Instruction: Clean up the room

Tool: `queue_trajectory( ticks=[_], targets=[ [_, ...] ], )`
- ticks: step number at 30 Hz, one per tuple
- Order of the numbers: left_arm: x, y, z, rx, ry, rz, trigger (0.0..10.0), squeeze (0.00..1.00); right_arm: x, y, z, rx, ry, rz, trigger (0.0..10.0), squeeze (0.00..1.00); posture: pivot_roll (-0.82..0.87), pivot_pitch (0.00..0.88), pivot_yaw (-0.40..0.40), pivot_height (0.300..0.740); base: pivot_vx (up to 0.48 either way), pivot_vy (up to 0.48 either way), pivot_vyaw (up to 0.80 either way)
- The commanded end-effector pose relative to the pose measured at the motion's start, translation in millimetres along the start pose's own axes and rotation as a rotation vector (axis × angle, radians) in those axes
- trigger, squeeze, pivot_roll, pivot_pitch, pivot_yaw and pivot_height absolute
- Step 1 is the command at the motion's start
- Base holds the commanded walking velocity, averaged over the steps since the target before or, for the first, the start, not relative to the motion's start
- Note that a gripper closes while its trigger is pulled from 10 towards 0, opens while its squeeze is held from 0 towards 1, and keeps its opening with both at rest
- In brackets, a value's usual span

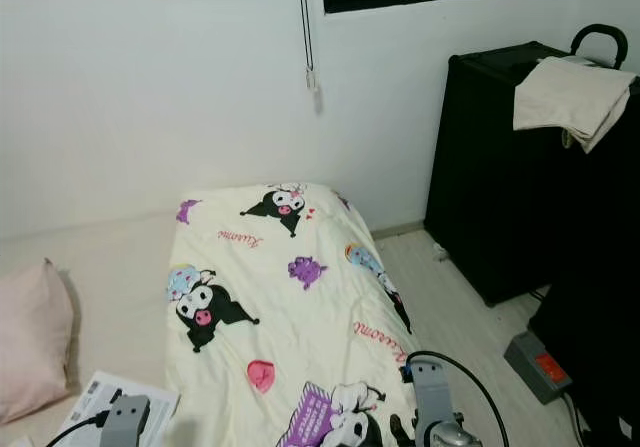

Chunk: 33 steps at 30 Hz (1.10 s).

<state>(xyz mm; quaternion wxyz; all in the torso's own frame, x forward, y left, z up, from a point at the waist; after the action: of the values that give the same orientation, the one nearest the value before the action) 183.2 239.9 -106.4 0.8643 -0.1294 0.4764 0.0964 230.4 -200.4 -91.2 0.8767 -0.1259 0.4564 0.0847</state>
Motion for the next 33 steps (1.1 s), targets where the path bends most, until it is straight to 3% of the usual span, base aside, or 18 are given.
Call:
queue_trajectory(
  ticks=[1,2,12,22,33],
  targets=[
    [-1.9,8.2,-5,0.008,0.021,0.027,10.0,0.00,-0.1,4.1,-8,0.046,0.024,0.004,10.0,0.00,-0.18,0.000,0.049,0.740,-0.446,0.000,0.00],
    [-1.8,8.1,-5,0.010,0.020,0.027,10.0,0.00,-0.9,3.8,-14,0.093,0.040,-0.004,10.0,0.00,-0.18,0.000,0.048,0.740,-0.446,0.000,0.00],
    [-0.9,3.7,-6,0.014,0.023,0.017,10.0,0.00,-3.9,-0.2,-30,0.210,0.070,-0.037,10.0,0.00,-0.18,0.000,0.048,0.740,-0.444,0.000,0.00],
    [-0.8,3.4,-4,0.013,0.017,0.016,10.0,0.00,-3.6,-0.7,-27,0.222,0.050,-0.040,10.0,0.00,-0.18,0.000,0.046,0.740,-0.416,0.000,0.00],
    [-1.5,7.1,-4,0.041,0.014,0.033,10.0,0.00,-3.5,-1.7,-22,0.184,0.027,-0.021,10.0,0.00,-0.19,0.000,0.047,0.740,0.000,0.000,0.73]
  ],
)
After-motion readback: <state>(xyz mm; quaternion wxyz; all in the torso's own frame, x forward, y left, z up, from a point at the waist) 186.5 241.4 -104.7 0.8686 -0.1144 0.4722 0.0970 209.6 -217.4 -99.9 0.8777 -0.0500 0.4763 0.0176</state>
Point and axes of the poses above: a point about 5 cm out from each wrist's last joint towards the gripper, its own x axis pointing out of the wrist towards the gripper, its own z axis along the axis of the wrist's last joint, y = z × x, the point moved 3 cm from there along x, pointing out of the wrist towards the gripper, and after that the axes turned 13 degrees about -x, right-handed, at the moved point
